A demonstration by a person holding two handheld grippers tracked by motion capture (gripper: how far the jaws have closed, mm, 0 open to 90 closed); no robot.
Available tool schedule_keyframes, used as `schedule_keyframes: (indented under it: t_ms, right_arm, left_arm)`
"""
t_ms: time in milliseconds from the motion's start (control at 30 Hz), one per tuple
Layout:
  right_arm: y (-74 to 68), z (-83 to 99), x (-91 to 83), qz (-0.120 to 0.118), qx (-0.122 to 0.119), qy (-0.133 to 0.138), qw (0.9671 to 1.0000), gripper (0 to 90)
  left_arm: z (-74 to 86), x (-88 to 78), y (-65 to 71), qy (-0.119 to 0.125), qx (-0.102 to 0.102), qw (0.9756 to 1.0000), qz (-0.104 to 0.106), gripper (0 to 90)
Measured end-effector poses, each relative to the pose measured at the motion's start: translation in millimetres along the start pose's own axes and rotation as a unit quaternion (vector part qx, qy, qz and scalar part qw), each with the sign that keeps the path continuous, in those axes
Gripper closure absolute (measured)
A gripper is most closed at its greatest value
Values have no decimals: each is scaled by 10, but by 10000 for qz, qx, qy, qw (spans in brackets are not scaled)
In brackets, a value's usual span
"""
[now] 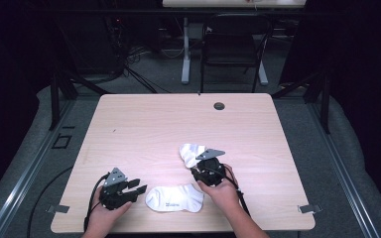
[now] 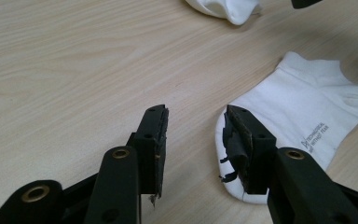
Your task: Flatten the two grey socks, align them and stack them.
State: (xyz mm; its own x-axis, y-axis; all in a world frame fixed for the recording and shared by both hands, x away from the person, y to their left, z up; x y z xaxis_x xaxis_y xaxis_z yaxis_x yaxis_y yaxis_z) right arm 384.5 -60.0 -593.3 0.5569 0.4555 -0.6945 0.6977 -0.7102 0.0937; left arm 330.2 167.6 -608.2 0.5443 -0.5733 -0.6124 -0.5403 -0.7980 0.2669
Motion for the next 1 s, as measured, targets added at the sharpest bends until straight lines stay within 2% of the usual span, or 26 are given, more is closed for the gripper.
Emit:
schedule_keyframes:
  t_ms: [167,367,633,700,800,867,933,1000]
  right_arm:
    - [93,-104,104,122,-57,-119,9998,660]
    - [160,-272,228,171,24,-121,9998,656]
    - [115,-372,475,113,107,-197,9997,621]
    - [83,-364,533,106,35,-281,9995,618]
    - [58,-313,617,276,-176,-509,9982,622]
    - [63,-279,652,350,-246,-627,9971,677]
    - [73,-239,673,408,-263,-750,9960,792]
    - [74,-227,665,395,-199,-754,9962,887]
  left_arm:
    - [4,13,-2,-26,28,10000,-2,588]
    - [-3,9,6,1,18,10000,26,588]
    - [-10,17,7,8,24,10000,52,587]
    - [-12,15,6,12,29,10000,53,587]
    - [-12,8,3,-14,42,10000,62,587]
    - [-11,12,3,-12,27,10000,58,587]
    - [-11,16,3,-8,29,10000,52,587]
    - [-10,19,3,-12,41,10000,44,587]
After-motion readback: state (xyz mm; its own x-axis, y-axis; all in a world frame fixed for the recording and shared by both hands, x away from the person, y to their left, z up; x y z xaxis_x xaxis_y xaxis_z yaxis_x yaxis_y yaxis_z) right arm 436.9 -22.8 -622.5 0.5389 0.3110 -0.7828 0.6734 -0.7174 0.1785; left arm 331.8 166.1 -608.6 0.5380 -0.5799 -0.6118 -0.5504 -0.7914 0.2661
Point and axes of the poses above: each handheld gripper's, and its own axes: x roughly forward along the jaws, z roughly out of its underside, y roughly to its right, the point moved 8 cm from there along x, roughly forward along the jaws, and after that the axes turned 10 degrees about -x, right-handed, at the moved point
